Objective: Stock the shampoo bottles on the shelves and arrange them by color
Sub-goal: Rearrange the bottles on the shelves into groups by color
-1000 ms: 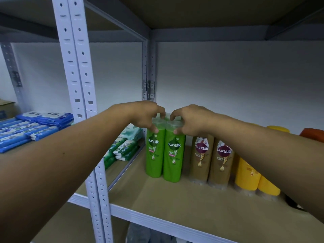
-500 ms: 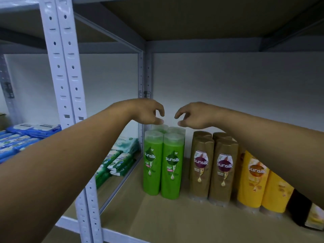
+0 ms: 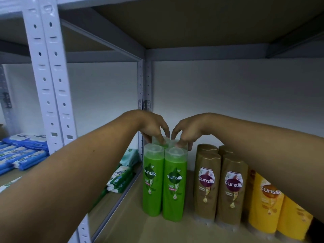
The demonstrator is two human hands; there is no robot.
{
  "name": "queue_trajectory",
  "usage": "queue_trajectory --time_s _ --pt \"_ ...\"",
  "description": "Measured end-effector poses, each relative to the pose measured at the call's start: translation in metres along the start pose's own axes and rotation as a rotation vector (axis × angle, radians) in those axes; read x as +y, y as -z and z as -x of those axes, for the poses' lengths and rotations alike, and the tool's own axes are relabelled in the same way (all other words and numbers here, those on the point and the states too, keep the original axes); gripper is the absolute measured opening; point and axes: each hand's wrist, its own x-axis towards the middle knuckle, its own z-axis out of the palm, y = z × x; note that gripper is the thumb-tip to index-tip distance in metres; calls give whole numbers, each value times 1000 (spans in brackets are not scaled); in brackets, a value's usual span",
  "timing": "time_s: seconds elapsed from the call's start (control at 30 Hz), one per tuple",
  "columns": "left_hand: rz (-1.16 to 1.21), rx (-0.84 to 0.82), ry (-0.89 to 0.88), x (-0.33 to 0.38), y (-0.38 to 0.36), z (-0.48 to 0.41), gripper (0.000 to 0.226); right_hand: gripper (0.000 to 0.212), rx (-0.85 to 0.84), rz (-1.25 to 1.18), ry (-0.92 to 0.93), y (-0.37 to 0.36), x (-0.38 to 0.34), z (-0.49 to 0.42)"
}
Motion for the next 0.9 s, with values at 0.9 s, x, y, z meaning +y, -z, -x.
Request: queue_trajectory --time_s 0.9 --pt "-311 168 -183 42 5 24 44 41 250 156 50 12 43 65"
